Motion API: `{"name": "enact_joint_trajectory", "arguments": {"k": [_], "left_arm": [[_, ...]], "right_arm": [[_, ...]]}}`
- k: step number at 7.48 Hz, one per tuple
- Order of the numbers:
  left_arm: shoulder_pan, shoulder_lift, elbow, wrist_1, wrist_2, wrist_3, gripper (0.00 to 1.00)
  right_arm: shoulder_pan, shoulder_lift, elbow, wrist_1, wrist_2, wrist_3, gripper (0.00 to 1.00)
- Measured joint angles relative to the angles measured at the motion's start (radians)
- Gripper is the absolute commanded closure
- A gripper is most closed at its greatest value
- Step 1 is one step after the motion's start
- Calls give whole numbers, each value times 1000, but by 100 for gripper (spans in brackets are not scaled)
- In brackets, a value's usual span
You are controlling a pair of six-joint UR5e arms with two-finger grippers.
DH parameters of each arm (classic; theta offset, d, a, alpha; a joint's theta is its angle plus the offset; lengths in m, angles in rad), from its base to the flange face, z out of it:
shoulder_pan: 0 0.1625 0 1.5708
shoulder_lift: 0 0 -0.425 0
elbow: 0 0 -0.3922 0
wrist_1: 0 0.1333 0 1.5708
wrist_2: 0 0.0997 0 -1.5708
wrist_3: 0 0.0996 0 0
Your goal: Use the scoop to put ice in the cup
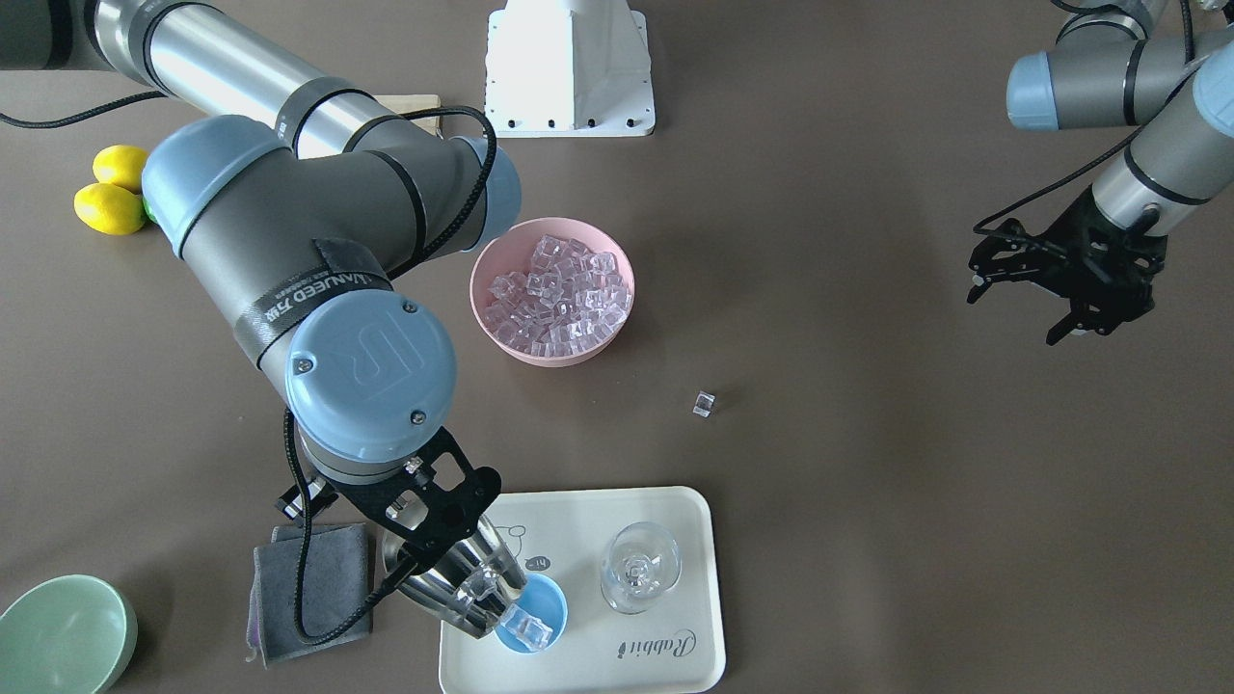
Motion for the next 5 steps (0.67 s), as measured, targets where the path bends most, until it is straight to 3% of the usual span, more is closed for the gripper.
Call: {"name": "enact_joint_trajectory", "arguments": {"k": [2,5], "left_arm": [[-90,3,51,104,34,155,1],[-118,24,135,162,168,235,1]], "right_arm": [[-1,-2,8,-20,-10,-23,100],[-1,-4,7,-44,-30,-70,100]]}}
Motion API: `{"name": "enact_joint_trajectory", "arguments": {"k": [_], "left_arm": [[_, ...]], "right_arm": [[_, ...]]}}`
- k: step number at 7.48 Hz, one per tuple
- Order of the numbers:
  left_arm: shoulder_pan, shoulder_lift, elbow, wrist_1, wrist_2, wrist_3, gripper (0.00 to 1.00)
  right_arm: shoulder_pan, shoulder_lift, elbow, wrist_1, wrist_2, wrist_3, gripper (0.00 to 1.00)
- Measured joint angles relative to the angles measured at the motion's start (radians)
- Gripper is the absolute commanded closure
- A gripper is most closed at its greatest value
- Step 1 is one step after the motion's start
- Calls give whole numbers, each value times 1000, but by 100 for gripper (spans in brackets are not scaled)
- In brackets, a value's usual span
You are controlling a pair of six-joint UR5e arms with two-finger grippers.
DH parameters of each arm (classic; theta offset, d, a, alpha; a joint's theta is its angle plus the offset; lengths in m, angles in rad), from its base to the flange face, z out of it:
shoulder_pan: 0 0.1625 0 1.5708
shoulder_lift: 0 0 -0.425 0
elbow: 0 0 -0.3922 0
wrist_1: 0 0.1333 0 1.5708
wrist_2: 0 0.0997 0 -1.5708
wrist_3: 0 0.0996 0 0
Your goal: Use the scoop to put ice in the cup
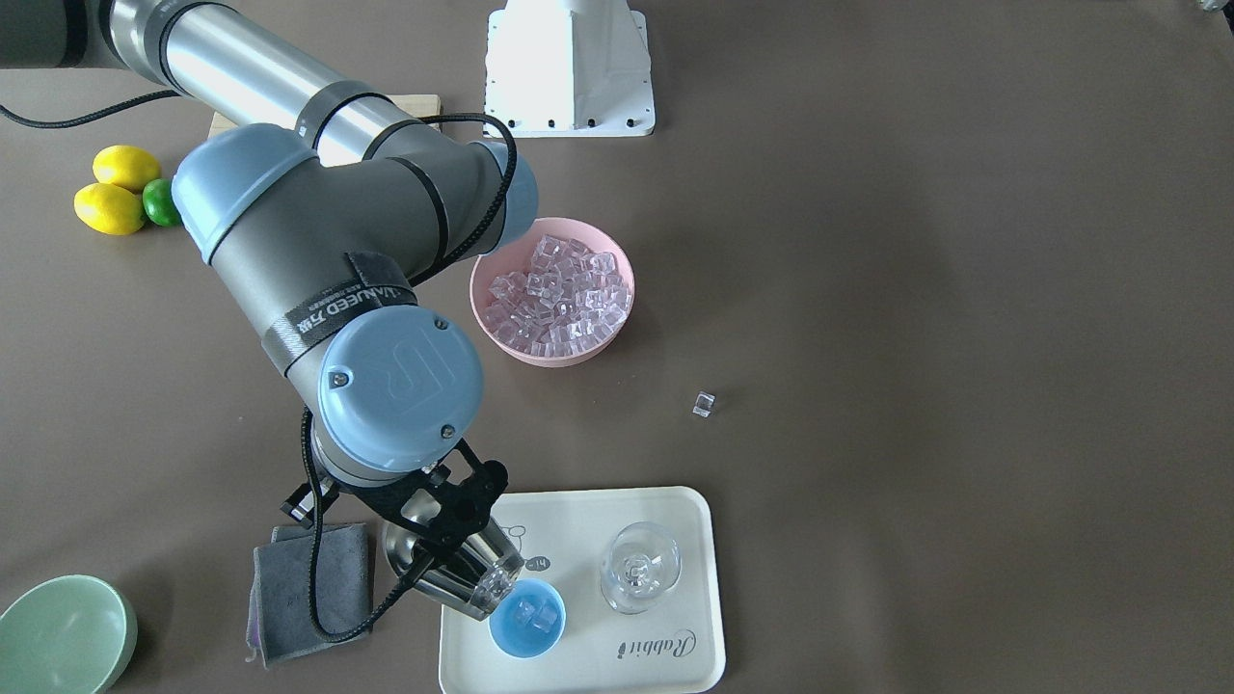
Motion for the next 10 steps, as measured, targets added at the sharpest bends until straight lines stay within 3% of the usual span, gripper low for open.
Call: {"name": "enact_joint_trajectory", "arguments": {"k": [4,5,7,10], "left_arm": [[0,3,10,3,15,7,1],[0,3,10,3,15,9,1],[0,3,16,3,15,10,1],[-3,4,16,4,14,10,1]], "right_arm": [[0,7,7,-37,-37,-24,100],[0,-5,46,-52,-38,-23,100],[19,-130,266,-93,-21,15,100],[69,-515,725,-60,52,288,100]]}}
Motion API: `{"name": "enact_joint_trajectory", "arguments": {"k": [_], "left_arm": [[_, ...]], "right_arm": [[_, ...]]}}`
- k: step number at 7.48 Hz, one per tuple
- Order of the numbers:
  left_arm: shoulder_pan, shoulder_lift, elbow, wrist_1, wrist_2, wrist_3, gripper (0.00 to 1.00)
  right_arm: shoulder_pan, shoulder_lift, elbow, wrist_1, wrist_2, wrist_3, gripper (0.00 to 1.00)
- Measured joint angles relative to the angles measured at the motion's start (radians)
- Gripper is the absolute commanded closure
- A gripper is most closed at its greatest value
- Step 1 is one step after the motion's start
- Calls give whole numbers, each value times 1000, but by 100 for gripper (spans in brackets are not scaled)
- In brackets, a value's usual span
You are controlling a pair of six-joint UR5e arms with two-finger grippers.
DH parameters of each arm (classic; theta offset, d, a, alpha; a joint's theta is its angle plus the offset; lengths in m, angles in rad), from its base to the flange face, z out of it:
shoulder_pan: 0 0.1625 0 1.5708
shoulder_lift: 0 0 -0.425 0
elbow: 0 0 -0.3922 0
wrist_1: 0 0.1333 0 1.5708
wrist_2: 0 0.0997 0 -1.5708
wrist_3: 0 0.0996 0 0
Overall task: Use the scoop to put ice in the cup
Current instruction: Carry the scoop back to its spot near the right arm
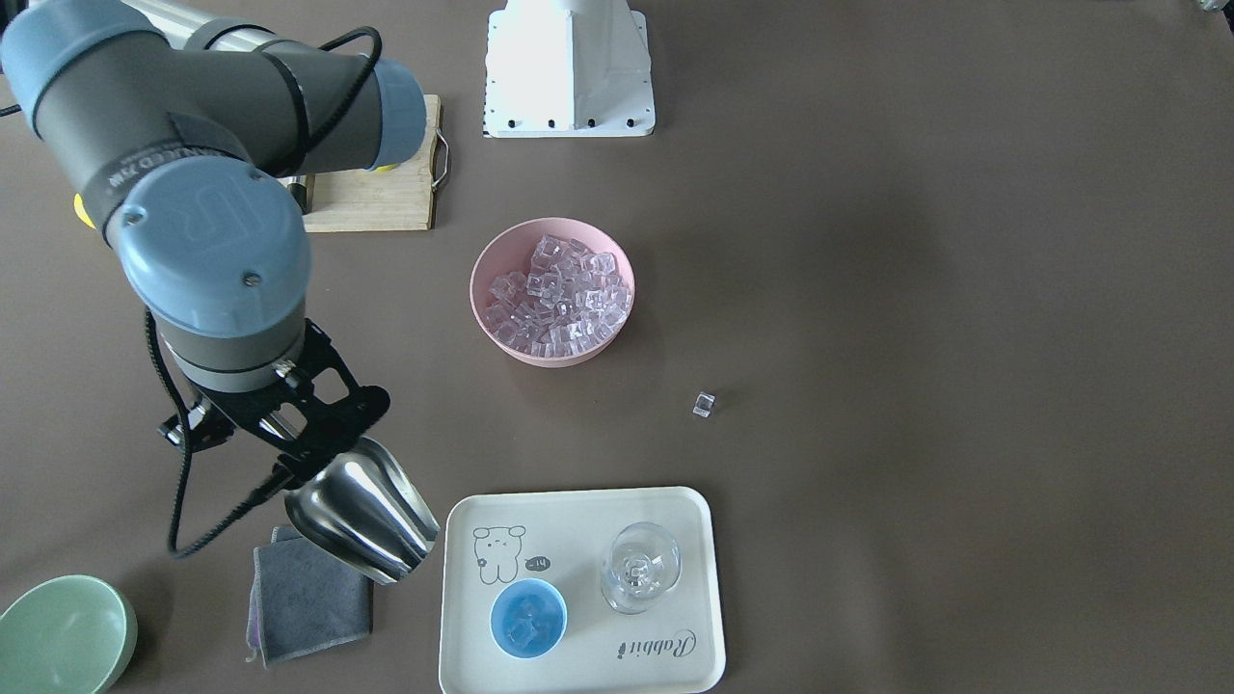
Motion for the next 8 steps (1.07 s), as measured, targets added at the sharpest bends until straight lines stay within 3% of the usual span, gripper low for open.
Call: {"name": "enact_joint_trajectory", "arguments": {"k": [1,3,4,6,8], "left_arm": [[0,0,0,0,0,0,1],[-1,0,0,0,0,0,1],[-1,0,0,0,0,0,1],[-1,0,0,0,0,1,1],[-7,0,8,0,-3,1,1]], "right_arm": [[18,-149,112,64,49,127,100],[85,-369,201,151,162,351,100],[108,-476,222,249,184,403,100],[129,-704,238,560,201,534,100],[139,-839,226,704,204,583,100]]}}
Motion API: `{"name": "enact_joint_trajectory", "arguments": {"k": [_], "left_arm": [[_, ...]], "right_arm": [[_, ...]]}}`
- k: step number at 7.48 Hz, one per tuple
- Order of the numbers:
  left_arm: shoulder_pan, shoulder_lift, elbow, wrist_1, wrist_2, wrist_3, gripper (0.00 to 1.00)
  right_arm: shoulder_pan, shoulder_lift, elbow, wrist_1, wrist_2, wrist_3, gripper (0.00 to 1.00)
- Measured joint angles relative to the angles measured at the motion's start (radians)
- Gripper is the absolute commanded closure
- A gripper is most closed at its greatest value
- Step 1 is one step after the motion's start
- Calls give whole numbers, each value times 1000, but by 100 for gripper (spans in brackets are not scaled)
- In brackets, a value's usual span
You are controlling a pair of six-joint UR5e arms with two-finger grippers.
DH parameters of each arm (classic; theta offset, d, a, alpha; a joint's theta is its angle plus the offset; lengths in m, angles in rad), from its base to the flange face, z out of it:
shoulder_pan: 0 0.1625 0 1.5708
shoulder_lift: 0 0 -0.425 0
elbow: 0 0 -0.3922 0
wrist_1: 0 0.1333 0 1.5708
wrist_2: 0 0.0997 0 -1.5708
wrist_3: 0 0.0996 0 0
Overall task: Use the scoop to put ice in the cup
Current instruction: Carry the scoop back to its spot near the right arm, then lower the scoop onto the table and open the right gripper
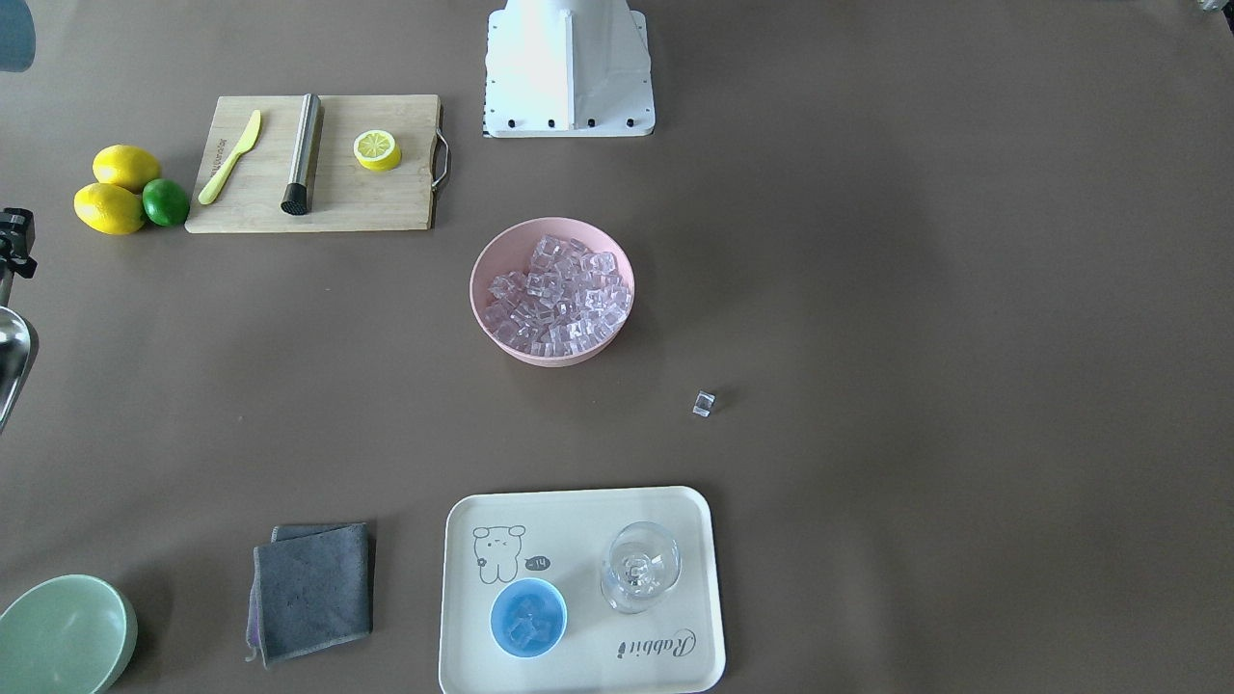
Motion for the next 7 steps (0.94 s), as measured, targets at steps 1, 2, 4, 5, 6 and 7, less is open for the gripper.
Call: {"name": "enact_joint_trajectory", "arguments": {"k": [1,2,4,5,6,7], "left_arm": [[-3,-1,15,-1,-2,0,1],[-5,-5,40,-4,-4,6,1],[-16,-4,69,-4,-7,63,1],[-22,-2,69,-2,-8,76,1],[-40,1,65,-1,-11,81,1],[-64,14,62,-3,-25,83,1]], "right_arm": [[6,-31,-18,22,-1,-10,100],[12,-58,-42,61,-2,-33,100],[18,-87,-114,175,-3,-49,100],[19,-91,-133,197,-4,-51,100],[19,-92,-150,209,-4,-55,100],[19,-92,-170,230,-3,-55,100]]}}
